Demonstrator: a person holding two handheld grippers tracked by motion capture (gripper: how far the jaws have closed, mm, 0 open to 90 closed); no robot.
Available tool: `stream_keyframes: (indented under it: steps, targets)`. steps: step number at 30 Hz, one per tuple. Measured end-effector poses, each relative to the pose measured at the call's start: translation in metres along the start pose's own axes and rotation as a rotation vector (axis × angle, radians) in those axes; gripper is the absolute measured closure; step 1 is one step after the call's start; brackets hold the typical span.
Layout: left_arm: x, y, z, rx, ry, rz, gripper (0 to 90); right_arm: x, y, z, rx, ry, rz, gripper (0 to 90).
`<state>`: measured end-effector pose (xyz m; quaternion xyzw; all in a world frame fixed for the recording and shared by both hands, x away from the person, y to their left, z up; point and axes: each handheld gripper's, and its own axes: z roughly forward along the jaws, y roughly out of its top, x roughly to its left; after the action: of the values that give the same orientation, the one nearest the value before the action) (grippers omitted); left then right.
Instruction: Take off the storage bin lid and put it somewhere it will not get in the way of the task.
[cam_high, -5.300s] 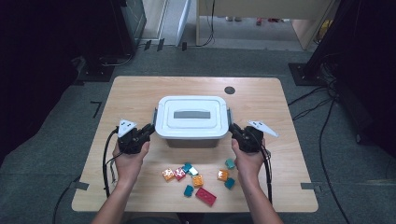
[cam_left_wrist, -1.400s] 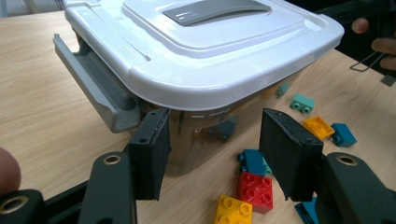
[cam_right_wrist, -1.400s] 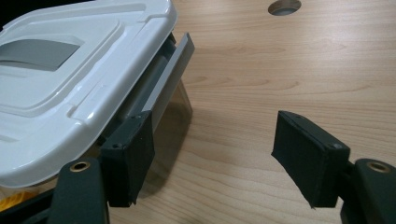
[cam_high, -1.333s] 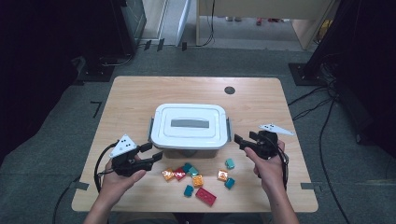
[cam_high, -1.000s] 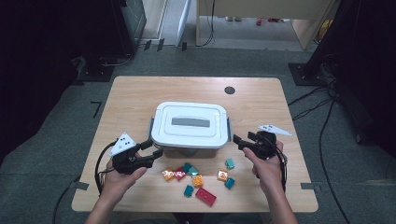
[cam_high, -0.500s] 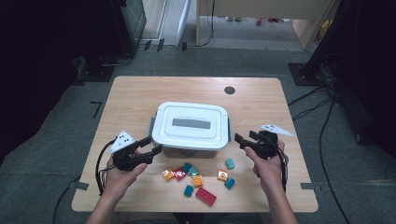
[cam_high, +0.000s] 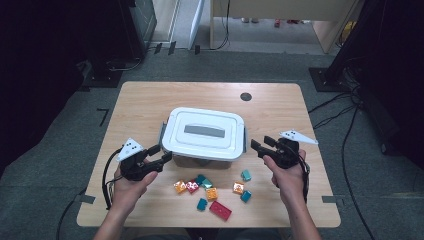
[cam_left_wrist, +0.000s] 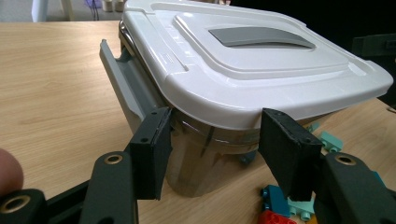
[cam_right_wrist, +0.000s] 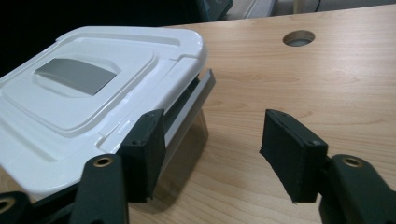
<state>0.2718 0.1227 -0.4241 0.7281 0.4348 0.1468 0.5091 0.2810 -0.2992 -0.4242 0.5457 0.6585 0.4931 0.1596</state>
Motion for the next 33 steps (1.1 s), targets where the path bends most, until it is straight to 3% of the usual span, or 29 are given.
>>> stream_keyframes:
  steps: [2,9,18,28,33]
  targets:
    - [-0.001,0.001,0.001,0.001,0.009,0.002,45.1,0.004,0.003,0.001,0.001,0.021,-0.03,46.1]
    - [-0.001,0.005,0.002,0.002,0.036,-0.006,45.4,0.02,0.016,0.014,-0.006,0.164,-0.117,53.9]
    - [0.002,0.008,0.002,0.008,0.062,-0.028,45.2,0.033,0.025,0.039,0.032,0.223,-0.276,51.0]
    - [0.005,0.01,0.004,-0.003,0.086,-0.044,45.8,0.038,0.044,0.065,0.053,0.352,-0.293,56.7]
    - [0.005,0.01,0.005,-0.008,0.092,-0.052,45.9,0.043,0.049,0.077,0.08,0.371,-0.358,55.6]
